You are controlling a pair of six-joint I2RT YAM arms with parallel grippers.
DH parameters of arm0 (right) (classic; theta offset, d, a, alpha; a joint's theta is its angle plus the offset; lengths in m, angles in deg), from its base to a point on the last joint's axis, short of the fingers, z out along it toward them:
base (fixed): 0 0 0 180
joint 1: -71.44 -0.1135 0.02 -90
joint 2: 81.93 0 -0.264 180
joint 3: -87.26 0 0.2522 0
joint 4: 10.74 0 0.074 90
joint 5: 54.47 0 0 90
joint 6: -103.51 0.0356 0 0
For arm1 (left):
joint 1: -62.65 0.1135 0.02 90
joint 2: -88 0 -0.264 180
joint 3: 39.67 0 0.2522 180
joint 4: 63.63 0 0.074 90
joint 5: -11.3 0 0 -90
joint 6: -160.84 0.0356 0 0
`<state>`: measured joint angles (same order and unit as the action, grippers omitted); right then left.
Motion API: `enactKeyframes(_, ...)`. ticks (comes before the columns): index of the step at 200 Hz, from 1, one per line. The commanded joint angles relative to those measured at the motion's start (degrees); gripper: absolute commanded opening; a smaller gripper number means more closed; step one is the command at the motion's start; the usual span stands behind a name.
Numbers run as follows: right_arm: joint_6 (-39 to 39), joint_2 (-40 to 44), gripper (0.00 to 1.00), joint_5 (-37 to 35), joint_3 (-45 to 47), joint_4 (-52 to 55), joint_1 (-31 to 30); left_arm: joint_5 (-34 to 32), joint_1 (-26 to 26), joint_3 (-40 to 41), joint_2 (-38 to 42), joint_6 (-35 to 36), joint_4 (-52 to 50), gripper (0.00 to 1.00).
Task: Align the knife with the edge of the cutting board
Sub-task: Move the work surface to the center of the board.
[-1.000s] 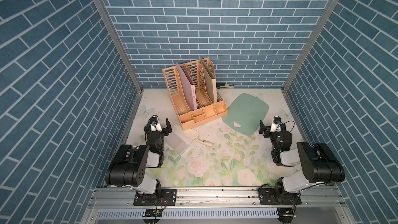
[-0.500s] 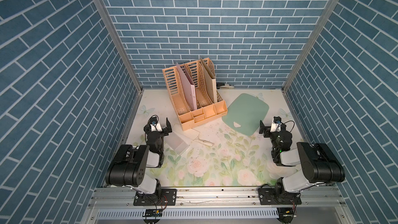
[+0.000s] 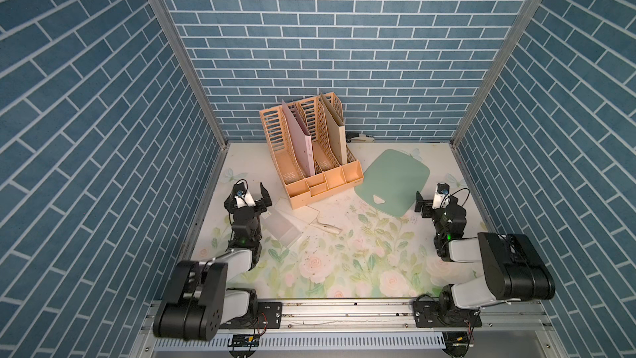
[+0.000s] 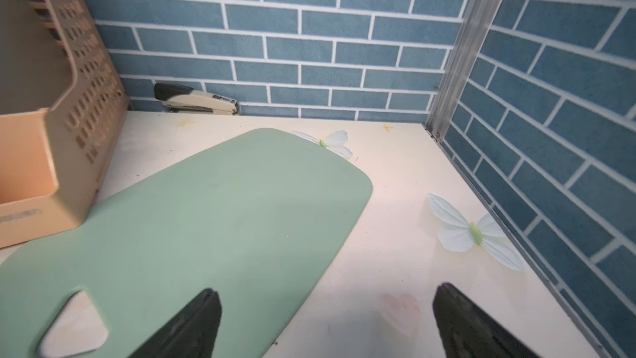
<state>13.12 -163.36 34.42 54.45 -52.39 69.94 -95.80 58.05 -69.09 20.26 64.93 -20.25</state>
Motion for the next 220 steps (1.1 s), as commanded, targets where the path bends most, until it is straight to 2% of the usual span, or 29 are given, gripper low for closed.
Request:
enactKeyframes(1,3.8,8.4,1.0,-5.6,-14.1,27.8,-0.3,1.3,-0.3,-4.6,9.0,-7.0,-18.3,1.0)
enactKeyframes(11,4.8,11.4,1.0,-5.1,-14.8,30.5,-0.3,2.4,-0.3,-5.9,12.2,-10.4,-23.8,1.0)
enactKeyframes(26,10.3,16.2,1.0,-8.7,-9.9,25.2,-0.2,2.4,-0.2,-8.7,15.9,-15.8,-33.1,1.0)
enactKeyframes(31,14.5,17.8,1.0,-12.6,-7.6,23.8,0.0,1.8,-0.3,-9.8,16.9,-17.6,-36.4,1.0)
enactKeyframes(36,23.6,20.0,1.0,-18.5,-4.9,23.8,0.3,0.8,-0.1,-10.9,17.8,-20.3,-40.0,1.0)
enactKeyframes(39,26.5,20.6,1.0,-20.3,-4.3,25.0,0.4,0.0,-0.1,-11.6,18.3,-21.9,-42.1,1.0)
enactKeyframes(43,35.8,22.1,1.0,-23.7,-3.0,29.1,1.0,-1.2,-0.1,-12.4,19.0,-24.6,-45.7,1.0)
enactKeyframes(49,41.9,24.2,0.99,-22.8,-1.5,30.9,2.3,-3.2,0.2,-13.3,19.7,-29.2,-51.1,1.0)
enactKeyframes(56,38.5,25.7,0.99,-13.1,0.6,25.9,4.1,-2.9,1.0,-15.7,20.2,-33.3,-56.7,1.0)
enactKeyframes(62,35.0,26.3,0.95,-5.8,1.0,23.6,4.4,2.4,2.3,-16.9,20.2,-32.4,-58.4,1.0)
enactKeyframes(70,33.4,26.2,0.89,0.3,-0.3,25.4,3.7,10.5,3.1,-18.1,19.8,-30.0,-59.3,0.99)
enactKeyframes(93,29.5,20.6,0.81,7.1,-9.5,42.2,1.1,24.3,2.8,-22.8,16.1,-27.5,-70.4,0.98)
enactKeyframes(113,27.7,15.1,0.79,8.0,-15.8,54.3,-2.5,35.7,1.8,-20.2,16.9,-23.6,-75.1,0.93)
enactKeyframes(123,27.3,13.2,0.79,9.9,-17.0,56.5,-4.3,36.1,-0.3,-19.8,18.8,-24.6,-76.8,0.94)
enactKeyframes(141,27.3,10.6,0.79,19.2,-16.5,53.5,-7.4,36.4,-4.1,-21.8,20.9,-26.0,-79.6,0.98)
enactKeyframes(151,27.8,8.6,0.79,20.8,-17.6,53.6,-10.0,35.9,-4.9,-23.5,20.7,-25.2,-82.2,1.0)
enactKeyframes(159,27.5,6.9,0.79,19.8,-19.3,54.8,-12.6,36.0,-5.1,-24.6,20.3,-24.5,-84.3,0.99)
enactKeyframes(179,27.9,0.1,0.77,8.3,-24.9,61.3,-18.0,38.4,-5.1,-28.8,18.1,-23.3,-89.9,0.99)
enactKeyframes(200,25.3,-7.6,0.74,8.8,-29.9,64.4,-18.7,37.4,-6.0,-36.0,18.8,-17.8,-94.8,1.0)
enactKeyframes(220,22.8,-11.1,0.74,10.6,-32.0,63.8,-18.7,33.3,-6.0,-38.0,21.5,-12.1,-95.6,1.0)
